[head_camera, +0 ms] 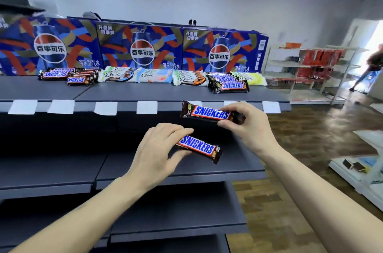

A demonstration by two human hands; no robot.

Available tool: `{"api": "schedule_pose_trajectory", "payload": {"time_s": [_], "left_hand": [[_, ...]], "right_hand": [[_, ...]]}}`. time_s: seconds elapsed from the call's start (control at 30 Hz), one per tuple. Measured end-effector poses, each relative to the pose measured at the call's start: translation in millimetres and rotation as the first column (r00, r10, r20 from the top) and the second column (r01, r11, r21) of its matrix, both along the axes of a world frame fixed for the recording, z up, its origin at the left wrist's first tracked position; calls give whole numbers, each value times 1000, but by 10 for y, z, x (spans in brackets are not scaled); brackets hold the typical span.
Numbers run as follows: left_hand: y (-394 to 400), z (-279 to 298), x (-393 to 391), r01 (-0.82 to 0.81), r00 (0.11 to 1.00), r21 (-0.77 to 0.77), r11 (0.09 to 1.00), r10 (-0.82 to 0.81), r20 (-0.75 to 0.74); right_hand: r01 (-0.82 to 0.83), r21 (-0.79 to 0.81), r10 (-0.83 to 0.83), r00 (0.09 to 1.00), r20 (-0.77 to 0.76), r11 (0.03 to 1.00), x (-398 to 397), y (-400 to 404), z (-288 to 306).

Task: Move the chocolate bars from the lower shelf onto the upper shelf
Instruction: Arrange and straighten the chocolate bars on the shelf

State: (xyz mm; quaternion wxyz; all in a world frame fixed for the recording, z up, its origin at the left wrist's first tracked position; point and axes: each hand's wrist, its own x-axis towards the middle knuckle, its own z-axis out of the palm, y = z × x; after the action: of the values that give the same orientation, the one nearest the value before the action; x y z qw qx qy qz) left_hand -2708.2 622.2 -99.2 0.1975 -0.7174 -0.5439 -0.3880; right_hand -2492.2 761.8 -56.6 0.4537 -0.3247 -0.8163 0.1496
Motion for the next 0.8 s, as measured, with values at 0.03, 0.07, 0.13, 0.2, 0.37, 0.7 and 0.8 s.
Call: {"api": "schedule_pose_trajectory", "payload": {"time_s": [0.03,0.07,0.13,0.2,0.37,0.7,0.8], "left_hand": [[58,45,56,-2,1000,16,1000,2,-9],[122,87,103,-4,1000,31,1000,4,-14],[268,166,170,-1,1000,51,999,1,3],[425,235,215,4,1000,61,998,-6,28],[850,366,289,0,998,84,996,-6,68],[1722,492,346,-52,990,63,997,43,133],[1898,524,360,-66,990,40,997,60,128]], "right_hand": [[2,7,-2,1000,2,1000,58,69,34],[3,17,-3,1000,6,1000,108,140,70],[15,41,-15,1000,8,999,190,290,142],[32,49,-32,999,3,998,252,442,208],[77,27,-78,996,47,997,315,925,320],[122,-4,-117,962,246,993,258,1904,423],[90,-21,-81,958,275,996,220,2087,434]]}}
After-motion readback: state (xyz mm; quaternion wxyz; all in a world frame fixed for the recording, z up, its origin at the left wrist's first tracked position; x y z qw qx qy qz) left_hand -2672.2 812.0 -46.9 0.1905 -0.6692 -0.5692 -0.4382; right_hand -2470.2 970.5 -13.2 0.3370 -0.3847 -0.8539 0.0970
